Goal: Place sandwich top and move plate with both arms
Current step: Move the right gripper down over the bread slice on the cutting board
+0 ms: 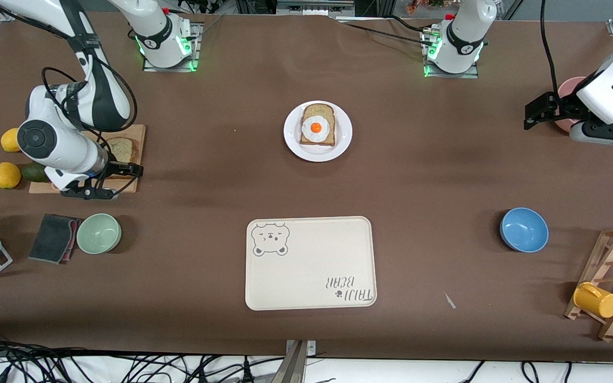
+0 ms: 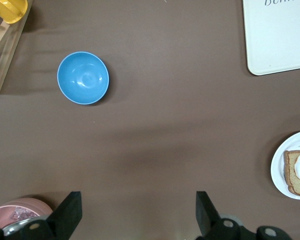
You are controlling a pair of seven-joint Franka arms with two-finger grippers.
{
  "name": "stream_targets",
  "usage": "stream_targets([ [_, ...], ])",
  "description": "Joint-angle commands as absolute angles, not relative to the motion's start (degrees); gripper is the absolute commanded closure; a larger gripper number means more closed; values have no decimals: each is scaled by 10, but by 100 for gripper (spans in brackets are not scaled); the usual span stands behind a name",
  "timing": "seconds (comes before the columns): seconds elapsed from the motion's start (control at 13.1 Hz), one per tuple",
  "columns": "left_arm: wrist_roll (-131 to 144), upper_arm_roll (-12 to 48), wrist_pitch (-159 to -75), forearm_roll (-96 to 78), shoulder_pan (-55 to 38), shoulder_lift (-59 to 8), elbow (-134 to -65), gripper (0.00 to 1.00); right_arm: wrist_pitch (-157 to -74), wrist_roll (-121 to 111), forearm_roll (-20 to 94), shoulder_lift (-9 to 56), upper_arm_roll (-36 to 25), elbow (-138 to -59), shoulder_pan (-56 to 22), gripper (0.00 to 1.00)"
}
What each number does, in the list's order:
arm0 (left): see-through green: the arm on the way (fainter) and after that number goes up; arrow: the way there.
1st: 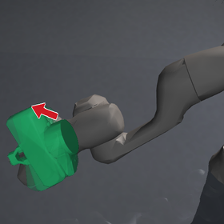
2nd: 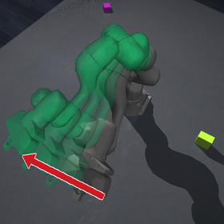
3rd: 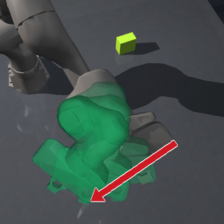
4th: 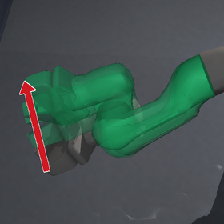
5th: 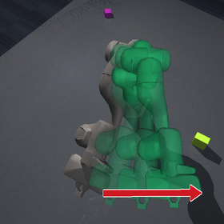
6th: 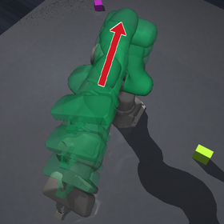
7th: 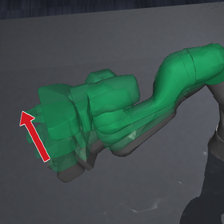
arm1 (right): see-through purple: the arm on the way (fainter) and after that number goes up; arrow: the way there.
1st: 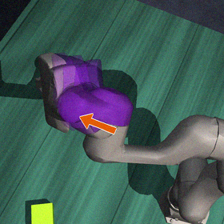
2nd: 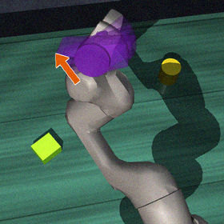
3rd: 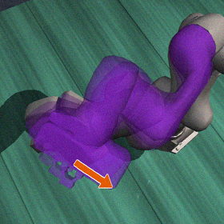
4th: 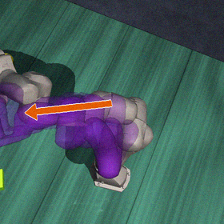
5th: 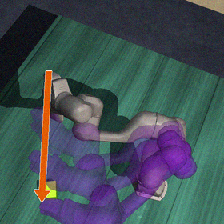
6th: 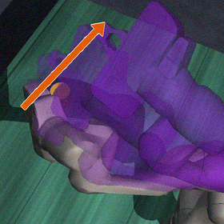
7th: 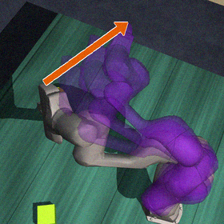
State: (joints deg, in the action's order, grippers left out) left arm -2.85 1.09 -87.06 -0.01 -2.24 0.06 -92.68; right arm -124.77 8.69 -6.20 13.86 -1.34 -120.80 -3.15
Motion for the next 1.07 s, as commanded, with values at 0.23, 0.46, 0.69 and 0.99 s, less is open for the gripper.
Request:
stream_targets([
  [0.23,-25,13,-853,11,-24,-5,-913,0,-1270,98,-76,149,-11,-1221,-30,9],
  [0.46,-25,13,-852,11,-24,-5,-913,0,-1271,98,-90,156,-14,-1220,-30,9],
  [0.69,-25,14,-852,11,-24,-5,-913,0,-1275,98,-92,163,-17,-1218,-29,8],
  [0.99,-25,14,-852,11,-24,-5,-912,0,-1270,109,-120,186,-26,-1216,-29,7],
])
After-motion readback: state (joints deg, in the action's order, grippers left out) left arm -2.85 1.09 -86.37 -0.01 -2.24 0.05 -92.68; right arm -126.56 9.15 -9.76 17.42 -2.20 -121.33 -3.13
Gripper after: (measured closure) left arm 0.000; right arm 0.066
